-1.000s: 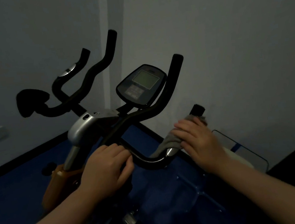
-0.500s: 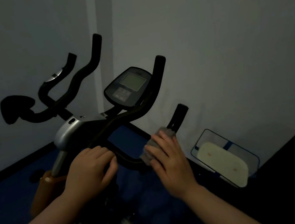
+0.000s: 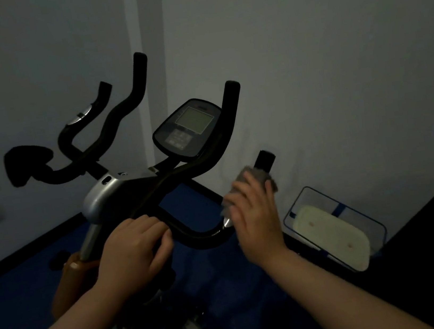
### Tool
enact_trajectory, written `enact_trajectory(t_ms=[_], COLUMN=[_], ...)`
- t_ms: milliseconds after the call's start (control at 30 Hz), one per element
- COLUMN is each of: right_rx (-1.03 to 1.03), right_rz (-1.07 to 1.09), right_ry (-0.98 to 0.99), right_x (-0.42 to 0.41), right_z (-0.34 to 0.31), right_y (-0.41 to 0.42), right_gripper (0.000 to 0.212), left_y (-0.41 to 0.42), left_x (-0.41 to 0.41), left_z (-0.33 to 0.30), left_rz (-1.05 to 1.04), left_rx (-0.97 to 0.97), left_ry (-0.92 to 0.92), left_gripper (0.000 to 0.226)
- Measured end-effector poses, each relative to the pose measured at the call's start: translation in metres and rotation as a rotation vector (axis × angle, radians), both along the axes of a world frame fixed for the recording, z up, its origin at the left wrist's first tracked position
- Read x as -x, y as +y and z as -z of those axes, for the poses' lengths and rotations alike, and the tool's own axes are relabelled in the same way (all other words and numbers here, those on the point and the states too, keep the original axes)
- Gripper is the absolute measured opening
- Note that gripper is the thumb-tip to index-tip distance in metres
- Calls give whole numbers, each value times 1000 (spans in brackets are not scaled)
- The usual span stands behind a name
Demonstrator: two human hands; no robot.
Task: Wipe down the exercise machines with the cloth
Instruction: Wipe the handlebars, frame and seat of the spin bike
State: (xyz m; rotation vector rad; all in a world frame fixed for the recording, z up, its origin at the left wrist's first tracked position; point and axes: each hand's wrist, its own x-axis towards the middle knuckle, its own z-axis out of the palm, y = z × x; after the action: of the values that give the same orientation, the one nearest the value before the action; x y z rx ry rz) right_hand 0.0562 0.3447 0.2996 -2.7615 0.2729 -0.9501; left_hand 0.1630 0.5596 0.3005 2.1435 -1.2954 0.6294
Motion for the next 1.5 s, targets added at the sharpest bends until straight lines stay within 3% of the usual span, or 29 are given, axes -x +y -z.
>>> enact_trajectory(t_ms=[100, 167, 367, 500, 767, 933, 1100, 1233, 1433, 1500], right_rx=[276, 393, -48, -57, -53, -227, -850, -912, -982, -1045], right_rz=[-200, -220, 6, 7, -2, 124, 196, 187, 98, 90], right_ry=[115, 165, 28, -31, 21, -50, -106, -58, 49, 60], right_x=[1, 1, 7, 7, 12, 10, 33, 51, 74, 84], right_z=[-13, -28, 6, 25, 11, -8, -25, -45, -77, -83], right_y=[-24, -50, 16, 58, 60, 86, 107, 120, 144, 146], right_gripper=[35, 33, 36, 27, 26, 26, 17, 24, 20, 22], left_y=[0, 0, 1, 0, 4, 14, 37, 42, 43, 46], left_x=[-1, 0, -1, 0, 5, 11, 11, 10, 40, 53], left_z=[0, -1, 1, 3, 1, 4, 7, -7, -45, -55], left_rz=[5, 2, 3, 11, -31, -26, 138, 256, 543, 591], left_rx=[-9, -7, 1, 20, 79, 100, 19, 114, 48, 50], left_ry=[-1, -6, 0, -17, -30, 99, 280, 571, 658, 777], left_gripper=[32, 31, 31, 32, 24, 23, 36, 40, 39, 40])
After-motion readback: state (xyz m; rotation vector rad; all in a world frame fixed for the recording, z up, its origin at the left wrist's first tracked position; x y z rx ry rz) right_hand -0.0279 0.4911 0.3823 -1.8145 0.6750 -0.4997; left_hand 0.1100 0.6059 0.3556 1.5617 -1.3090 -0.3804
